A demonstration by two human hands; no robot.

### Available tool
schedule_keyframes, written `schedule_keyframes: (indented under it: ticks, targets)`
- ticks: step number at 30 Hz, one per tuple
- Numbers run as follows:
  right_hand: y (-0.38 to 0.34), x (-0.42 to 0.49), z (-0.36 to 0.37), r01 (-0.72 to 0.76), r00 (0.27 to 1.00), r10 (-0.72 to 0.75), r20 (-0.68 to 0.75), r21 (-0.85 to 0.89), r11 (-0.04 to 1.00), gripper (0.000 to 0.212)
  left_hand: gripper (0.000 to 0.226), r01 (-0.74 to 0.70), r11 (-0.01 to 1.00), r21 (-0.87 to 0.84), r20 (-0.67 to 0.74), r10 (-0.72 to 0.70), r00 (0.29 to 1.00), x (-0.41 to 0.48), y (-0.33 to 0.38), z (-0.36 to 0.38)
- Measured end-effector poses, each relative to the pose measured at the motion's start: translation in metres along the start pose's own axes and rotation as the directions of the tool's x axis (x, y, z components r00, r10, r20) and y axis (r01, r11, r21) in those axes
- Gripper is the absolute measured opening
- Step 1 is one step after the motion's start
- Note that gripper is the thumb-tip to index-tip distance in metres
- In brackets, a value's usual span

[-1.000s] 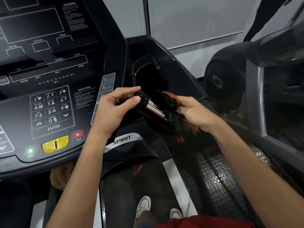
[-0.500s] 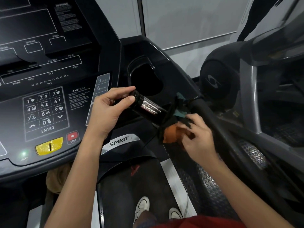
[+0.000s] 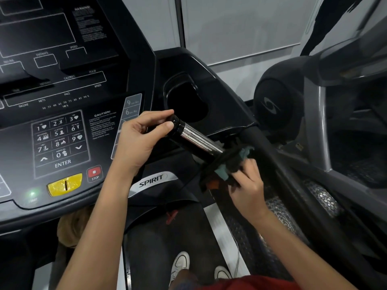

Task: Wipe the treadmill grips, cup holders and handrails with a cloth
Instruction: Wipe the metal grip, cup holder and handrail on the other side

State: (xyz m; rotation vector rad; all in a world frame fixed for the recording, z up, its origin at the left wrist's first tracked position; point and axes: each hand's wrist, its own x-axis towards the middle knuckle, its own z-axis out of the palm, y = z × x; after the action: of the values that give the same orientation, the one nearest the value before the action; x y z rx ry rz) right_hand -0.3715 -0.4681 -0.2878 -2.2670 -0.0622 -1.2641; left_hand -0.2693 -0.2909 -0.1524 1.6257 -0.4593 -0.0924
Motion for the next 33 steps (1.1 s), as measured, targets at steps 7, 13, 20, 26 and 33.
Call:
schedule_keyframes:
  ticks: [7, 13, 20, 26, 33]
  targets:
    - [-0.027, 0.036, 0.009, -0.057, 0.998, 0.055, 0.037, 0.052, 0.997, 0.014, 0.025, -0.001, 1.0, 0.001, 0.005, 0.001, 1.0, 0.002, -0.001, -0.001]
    - [-0.007, 0.086, -0.003, -0.582, 0.783, 0.347, 0.516, 0.412, 0.701, 0.025, 0.024, 0.0, 1.0, 0.002, 0.012, 0.0, 1.0, 0.003, -0.003, -0.002]
    - [-0.001, 0.058, -0.021, -0.411, 0.87, 0.285, 0.403, 0.271, 0.87, 0.04, 0.024, -0.01, 1.0, 0.028, 0.018, 0.01, 1.0, 0.004, -0.006, -0.004]
    - [-0.024, 0.089, -0.006, -0.498, 0.822, 0.283, 0.495, 0.383, 0.778, 0.026, 0.024, -0.017, 0.999, 0.04, 0.009, 0.017, 1.0, 0.002, -0.004, -0.003]
    - [-0.005, 0.089, -0.005, -0.689, 0.655, 0.455, 0.603, 0.23, 0.687, 0.02, 0.025, -0.01, 0.999, 0.034, 0.028, 0.009, 1.0, 0.003, -0.004, -0.005]
